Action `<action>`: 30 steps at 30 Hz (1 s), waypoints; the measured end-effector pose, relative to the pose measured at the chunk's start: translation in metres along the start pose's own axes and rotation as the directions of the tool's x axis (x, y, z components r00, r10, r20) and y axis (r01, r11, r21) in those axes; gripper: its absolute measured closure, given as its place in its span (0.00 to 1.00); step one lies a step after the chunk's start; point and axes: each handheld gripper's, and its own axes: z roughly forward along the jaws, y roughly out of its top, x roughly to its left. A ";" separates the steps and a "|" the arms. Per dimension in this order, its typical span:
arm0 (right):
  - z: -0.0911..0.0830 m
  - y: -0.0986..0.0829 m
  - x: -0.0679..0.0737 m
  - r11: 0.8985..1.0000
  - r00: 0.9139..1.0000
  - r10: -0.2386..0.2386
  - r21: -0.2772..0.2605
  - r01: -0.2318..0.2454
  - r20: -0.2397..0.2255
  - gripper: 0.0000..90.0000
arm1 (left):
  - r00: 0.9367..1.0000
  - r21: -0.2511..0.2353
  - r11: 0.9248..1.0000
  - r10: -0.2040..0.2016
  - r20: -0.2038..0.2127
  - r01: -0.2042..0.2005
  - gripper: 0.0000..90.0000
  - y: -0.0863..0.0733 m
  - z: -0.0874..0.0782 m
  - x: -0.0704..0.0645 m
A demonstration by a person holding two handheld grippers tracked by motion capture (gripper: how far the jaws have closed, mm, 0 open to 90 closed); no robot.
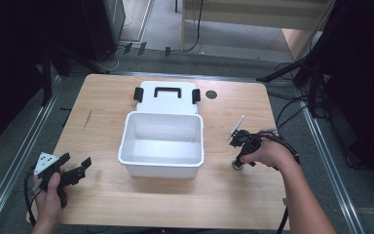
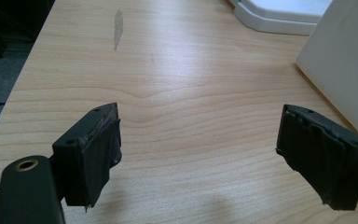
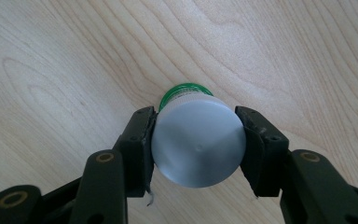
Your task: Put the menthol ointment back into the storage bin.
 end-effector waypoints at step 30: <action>-0.067 0.021 0.009 1.000 0.999 -0.006 -0.019 0.005 -0.052 0.57 | 1.000 -0.002 1.000 0.003 0.001 -0.003 0.16 0.000 0.000 -0.001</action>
